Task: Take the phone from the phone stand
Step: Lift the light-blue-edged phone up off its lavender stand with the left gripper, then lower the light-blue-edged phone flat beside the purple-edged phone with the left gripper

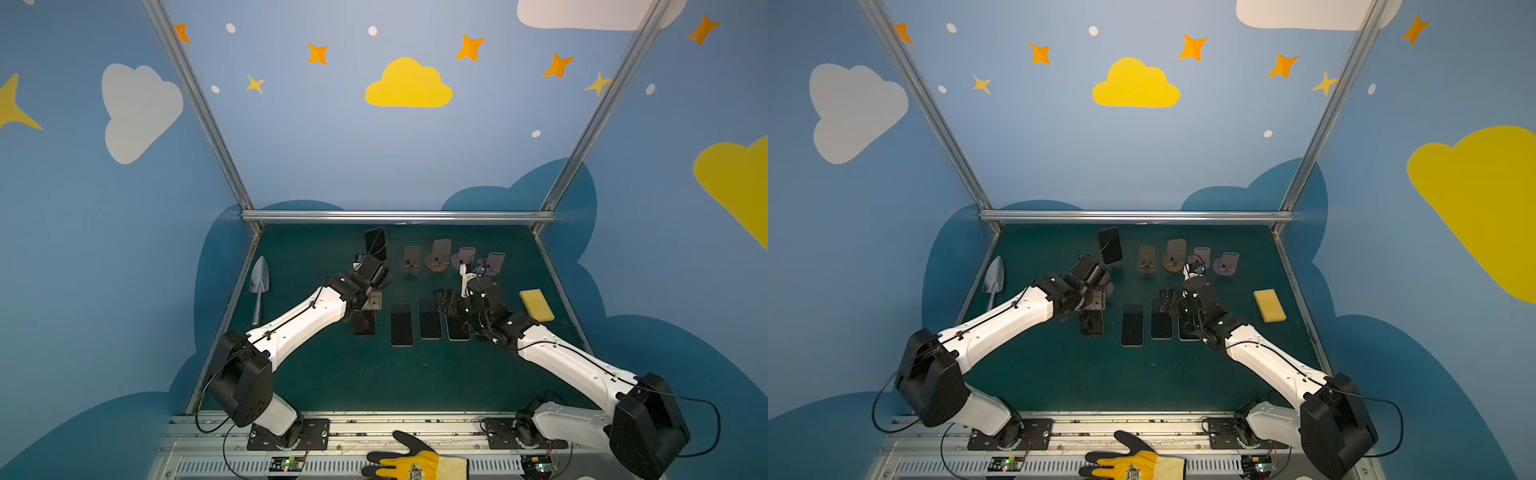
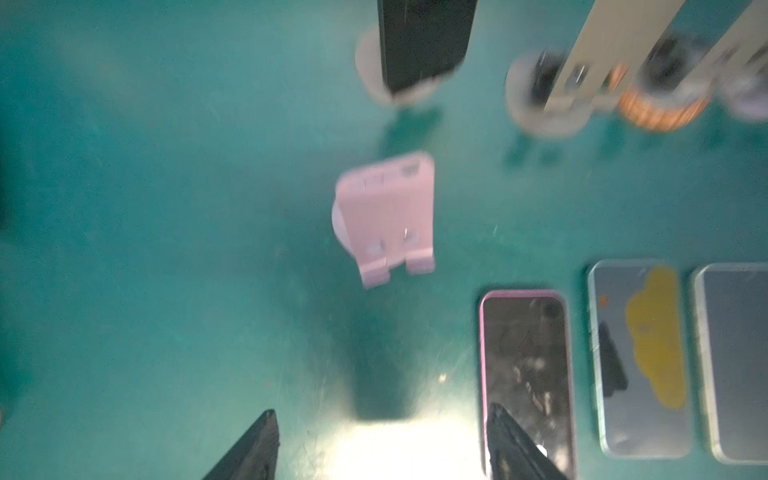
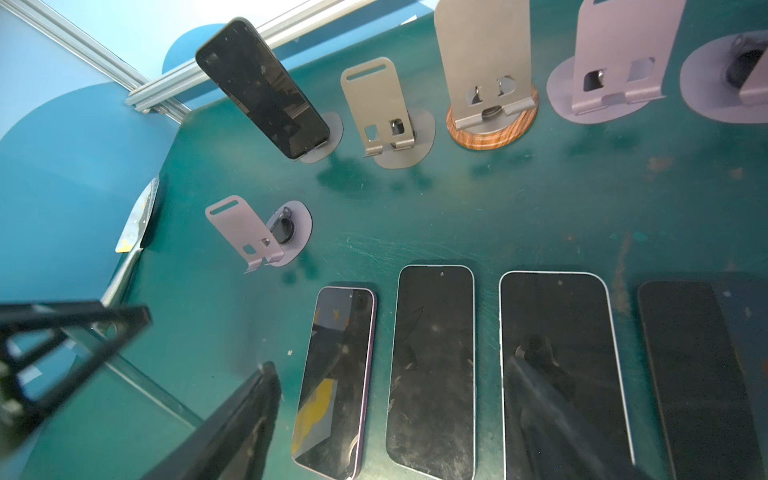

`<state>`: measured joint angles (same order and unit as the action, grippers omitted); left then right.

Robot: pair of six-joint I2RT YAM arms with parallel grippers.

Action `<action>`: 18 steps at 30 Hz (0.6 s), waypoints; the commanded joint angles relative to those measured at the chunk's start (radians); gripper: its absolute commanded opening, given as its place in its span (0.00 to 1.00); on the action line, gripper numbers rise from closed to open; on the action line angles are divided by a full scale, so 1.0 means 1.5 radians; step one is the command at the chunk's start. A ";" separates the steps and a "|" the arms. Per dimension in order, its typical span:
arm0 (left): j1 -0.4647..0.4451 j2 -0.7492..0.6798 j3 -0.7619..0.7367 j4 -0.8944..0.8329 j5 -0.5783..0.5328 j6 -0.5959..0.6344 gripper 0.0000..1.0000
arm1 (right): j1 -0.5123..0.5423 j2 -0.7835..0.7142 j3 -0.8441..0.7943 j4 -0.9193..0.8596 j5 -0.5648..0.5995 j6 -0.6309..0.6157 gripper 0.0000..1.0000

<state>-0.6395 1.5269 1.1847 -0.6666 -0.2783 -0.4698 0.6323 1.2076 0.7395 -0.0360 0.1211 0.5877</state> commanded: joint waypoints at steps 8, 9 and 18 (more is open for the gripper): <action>-0.011 0.025 -0.042 0.037 0.049 -0.037 0.60 | -0.006 0.121 0.026 0.109 -0.273 -0.007 0.86; -0.012 0.034 -0.038 0.034 0.053 -0.037 0.60 | -0.013 0.135 0.028 0.123 -0.306 0.002 0.86; -0.012 0.132 0.011 -0.002 0.053 -0.014 0.59 | -0.032 0.194 0.047 0.165 -0.437 0.025 0.81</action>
<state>-0.6556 1.6989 1.1740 -0.6456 -0.1959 -0.5030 0.5835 1.5196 0.7856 0.1730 -0.4725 0.6228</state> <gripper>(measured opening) 0.726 0.810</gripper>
